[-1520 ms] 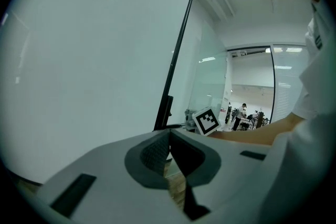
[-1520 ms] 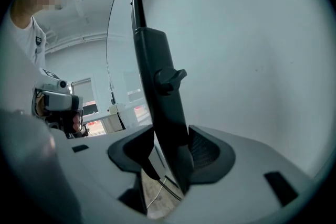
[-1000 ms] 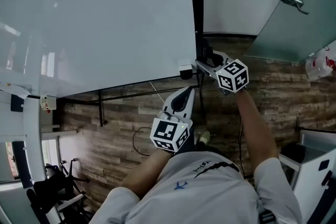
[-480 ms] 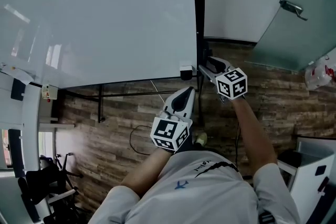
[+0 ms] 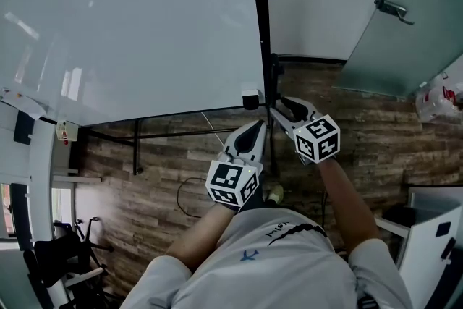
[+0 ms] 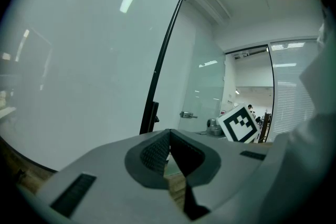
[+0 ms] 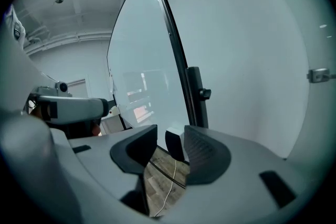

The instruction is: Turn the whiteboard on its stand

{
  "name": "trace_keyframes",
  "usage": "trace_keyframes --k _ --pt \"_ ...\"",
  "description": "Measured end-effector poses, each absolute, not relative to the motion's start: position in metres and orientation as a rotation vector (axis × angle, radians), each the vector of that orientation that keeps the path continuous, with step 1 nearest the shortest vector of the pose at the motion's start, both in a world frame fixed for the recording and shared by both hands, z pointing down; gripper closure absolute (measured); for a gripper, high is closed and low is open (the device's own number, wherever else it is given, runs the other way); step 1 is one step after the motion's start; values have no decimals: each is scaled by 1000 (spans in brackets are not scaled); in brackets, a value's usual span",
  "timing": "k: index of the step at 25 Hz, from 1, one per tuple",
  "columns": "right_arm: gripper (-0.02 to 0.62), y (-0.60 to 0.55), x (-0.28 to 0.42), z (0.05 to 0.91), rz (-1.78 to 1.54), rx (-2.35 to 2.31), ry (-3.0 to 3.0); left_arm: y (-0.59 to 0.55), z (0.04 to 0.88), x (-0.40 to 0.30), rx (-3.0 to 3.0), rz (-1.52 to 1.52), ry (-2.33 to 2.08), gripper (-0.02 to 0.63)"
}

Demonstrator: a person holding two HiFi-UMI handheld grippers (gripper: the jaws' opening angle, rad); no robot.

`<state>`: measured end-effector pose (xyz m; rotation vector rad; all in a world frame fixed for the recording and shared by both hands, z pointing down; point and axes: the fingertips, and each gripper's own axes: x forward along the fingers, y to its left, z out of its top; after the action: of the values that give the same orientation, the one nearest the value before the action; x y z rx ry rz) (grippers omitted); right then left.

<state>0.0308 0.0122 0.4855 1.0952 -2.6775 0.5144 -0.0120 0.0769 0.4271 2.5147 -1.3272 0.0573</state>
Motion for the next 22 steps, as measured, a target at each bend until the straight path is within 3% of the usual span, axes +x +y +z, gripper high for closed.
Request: trace_keyframes --k 9,22 --pt "549 48 44 426 461 1200 -2730 82 414 -11 2529 56 -1338 595" --pt "581 65 36 404 423 1227 -2763 88 395 -6 2567 60 -1298 595"
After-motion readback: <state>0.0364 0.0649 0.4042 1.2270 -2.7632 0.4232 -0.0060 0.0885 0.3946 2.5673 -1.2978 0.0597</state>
